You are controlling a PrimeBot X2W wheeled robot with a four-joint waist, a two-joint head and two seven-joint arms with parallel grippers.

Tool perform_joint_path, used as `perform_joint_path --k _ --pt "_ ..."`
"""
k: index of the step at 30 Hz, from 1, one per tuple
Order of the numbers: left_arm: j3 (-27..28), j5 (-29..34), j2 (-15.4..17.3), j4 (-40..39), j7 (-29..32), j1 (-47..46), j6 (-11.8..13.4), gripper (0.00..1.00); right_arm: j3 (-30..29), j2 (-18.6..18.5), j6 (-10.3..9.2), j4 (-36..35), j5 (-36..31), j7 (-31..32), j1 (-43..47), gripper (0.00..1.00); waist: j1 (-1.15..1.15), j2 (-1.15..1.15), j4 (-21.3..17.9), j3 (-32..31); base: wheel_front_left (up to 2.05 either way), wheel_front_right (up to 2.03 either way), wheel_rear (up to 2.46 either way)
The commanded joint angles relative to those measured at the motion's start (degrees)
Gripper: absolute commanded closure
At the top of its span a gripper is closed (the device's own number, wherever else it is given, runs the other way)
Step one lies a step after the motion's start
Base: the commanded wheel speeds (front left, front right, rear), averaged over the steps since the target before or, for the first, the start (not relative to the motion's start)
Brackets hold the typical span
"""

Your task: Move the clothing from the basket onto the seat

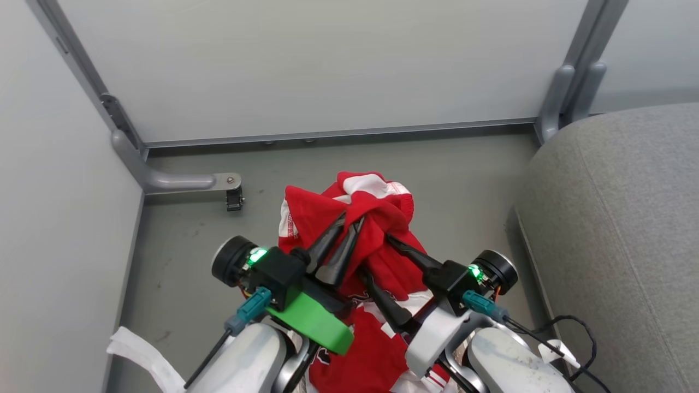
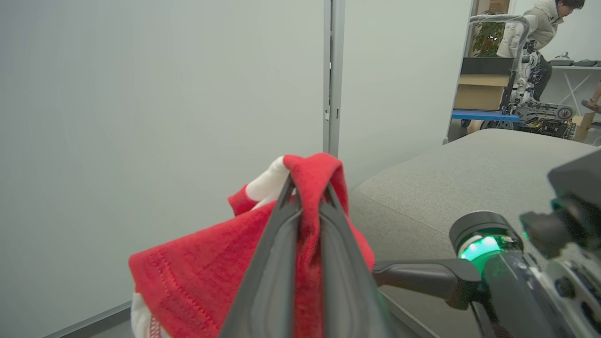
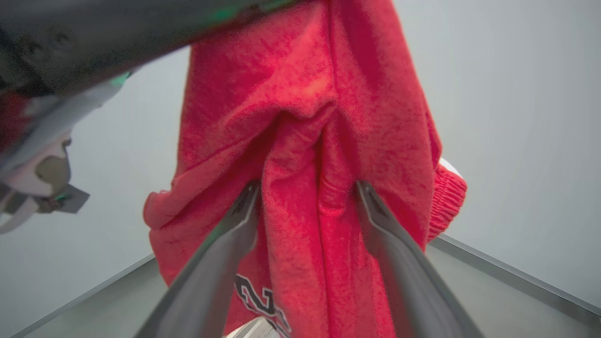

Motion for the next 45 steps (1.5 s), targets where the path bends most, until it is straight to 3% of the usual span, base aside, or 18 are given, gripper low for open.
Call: perform_joint_path --k 1,2,3,4,5,6,7,8,9,13,25,30,36,45 --pt "-0.51 -0.59 -0.19 -0.08 -0.03 -0.26 -0.16 1.00 -0.16 0.13 -0.06 1.73 -0.34 -0.10 -0.79 0.00 0.01 0.00 1.30 -0.13 0.00 0.00 0.00" --pt "-1.00 -0.78 -0.35 0.02 -0.03 -0.21 -0.16 1.00 -0.57 0.31 -0.06 3.27 0.12 -0.10 -1.27 0.21 0.01 0.00 1.67 -0.19 0.00 0.00 0.00" --pt "-1.32 -1.00 -0.46 0.13 -0.03 -0.14 -0.16 1.00 -0.29 0.40 -0.06 4.18 0.37 -0.11 -1.59 0.52 0.01 0.00 1.93 -0.24 0.00 0.00 0.00" --pt "-1.65 -1.00 -0.48 0.32 -0.03 -0.06 -0.16 1.00 -0.20 0.55 -0.06 4.54 1.40 -0.10 -1.90 0.52 0.01 0.00 2.15 -0.29 0.00 0.00 0.00" --pt "-1.66 -1.19 -0.56 0.40 -0.03 0.00 -0.16 1.00 -0.27 0.55 -0.06 4.29 2.34 -0.10 -2.06 1.00 0.01 0.00 2.26 -0.31 0.00 0.00 0.00" --pt "-1.31 -1.42 -0.74 0.28 -0.03 0.27 -0.16 1.00 -0.43 0.54 -0.06 3.90 3.00 -0.10 -1.86 1.00 0.01 0.00 2.25 -0.31 0.00 0.00 0.00" --pt "-1.10 -1.30 -0.77 0.09 -0.03 0.49 -0.16 0.71 -0.64 0.50 -0.06 3.71 3.37 -0.11 -1.47 1.00 0.01 0.00 2.08 -0.31 0.00 0.00 0.00" --pt "-0.93 -1.14 -0.79 -0.04 -0.03 0.89 -0.16 0.31 -1.21 0.44 -0.06 3.50 3.61 -0.10 -0.82 1.00 0.01 0.00 1.69 -0.31 0.00 0.00 0.00" --pt "-0.91 -1.20 -0.61 0.41 -0.02 1.33 -0.16 0.00 -1.67 0.43 -0.06 3.43 3.64 -0.10 -0.33 1.00 0.01 0.00 1.19 -0.30 0.00 0.00 0.00" --pt "-0.49 -1.05 -0.09 1.31 0.00 2.05 -0.16 0.00 -5.60 0.42 -0.06 2.19 5.58 -0.10 2.32 1.00 0.01 0.00 -2.66 0.10 0.00 0.00 0.00" --pt "0.88 -0.43 -0.73 2.29 0.00 2.93 -0.16 0.00 -14.88 -0.14 -0.05 -1.32 4.88 -0.11 7.76 1.00 0.01 0.00 -20.84 3.85 0.00 0.00 0.00" --pt "-0.18 -0.85 -0.33 2.84 0.00 2.05 -0.16 0.00 -20.68 -0.53 -0.05 -1.35 5.17 -0.11 8.05 1.00 0.01 0.00 -25.24 5.47 0.00 0.00 0.00" --pt "-1.70 -0.68 0.57 2.86 0.00 0.51 -0.16 0.00 -24.57 -3.40 -0.05 -0.93 3.19 -0.11 5.35 1.00 0.01 0.00 -25.49 8.34 0.00 0.00 0.00" --pt "-5.03 1.00 3.06 1.89 0.00 -3.65 -0.16 0.00 -31.23 -11.10 -0.05 4.75 -1.23 -0.11 -9.11 1.00 0.01 0.00 -20.47 15.79 0.00 0.00 0.00"
